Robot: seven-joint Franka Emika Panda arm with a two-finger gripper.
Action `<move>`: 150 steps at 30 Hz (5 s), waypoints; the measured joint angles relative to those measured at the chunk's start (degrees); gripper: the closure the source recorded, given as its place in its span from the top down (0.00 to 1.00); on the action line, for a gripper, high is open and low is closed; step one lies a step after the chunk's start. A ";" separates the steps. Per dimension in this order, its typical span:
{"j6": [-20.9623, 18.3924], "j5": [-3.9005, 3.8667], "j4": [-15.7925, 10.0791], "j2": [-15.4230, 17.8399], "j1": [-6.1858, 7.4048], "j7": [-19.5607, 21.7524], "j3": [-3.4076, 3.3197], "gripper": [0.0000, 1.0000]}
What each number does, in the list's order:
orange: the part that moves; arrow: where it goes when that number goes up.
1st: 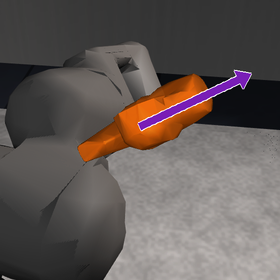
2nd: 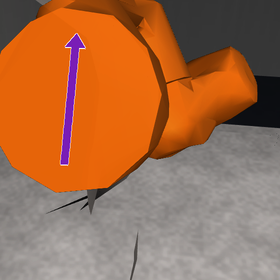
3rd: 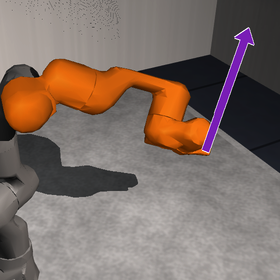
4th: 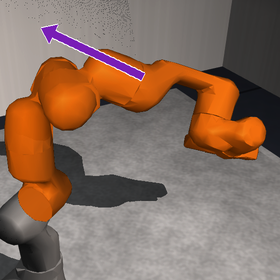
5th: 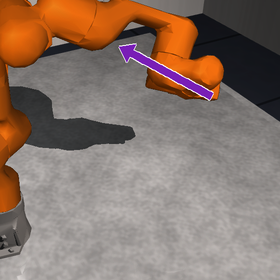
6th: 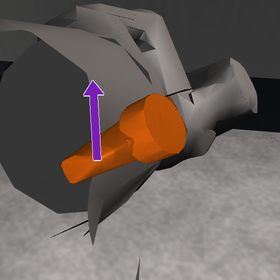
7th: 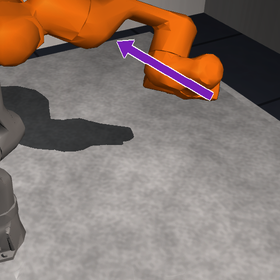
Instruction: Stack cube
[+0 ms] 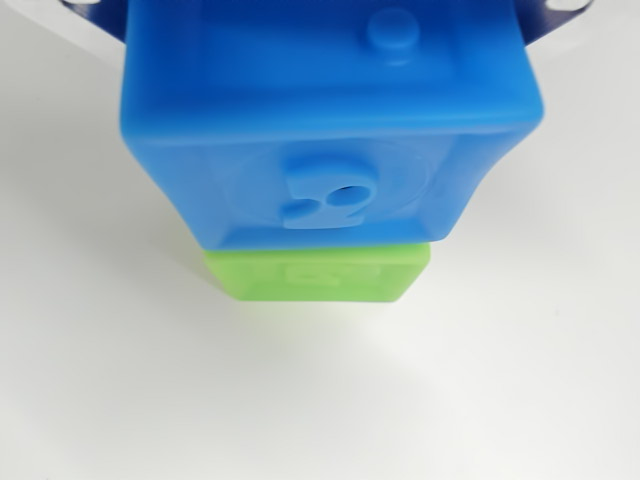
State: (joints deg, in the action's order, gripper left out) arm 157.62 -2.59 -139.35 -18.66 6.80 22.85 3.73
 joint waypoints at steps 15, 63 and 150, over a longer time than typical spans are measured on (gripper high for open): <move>0.64 -0.02 0.13 -0.73 0.30 0.02 -0.31 1.00; -3.24 0.51 -0.33 3.86 0.26 -0.38 -0.16 1.00; -42.86 3.11 13.10 30.23 0.28 -2.26 -0.01 1.00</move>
State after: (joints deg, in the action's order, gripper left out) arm 114.76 0.52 -126.25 11.57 7.08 20.58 3.72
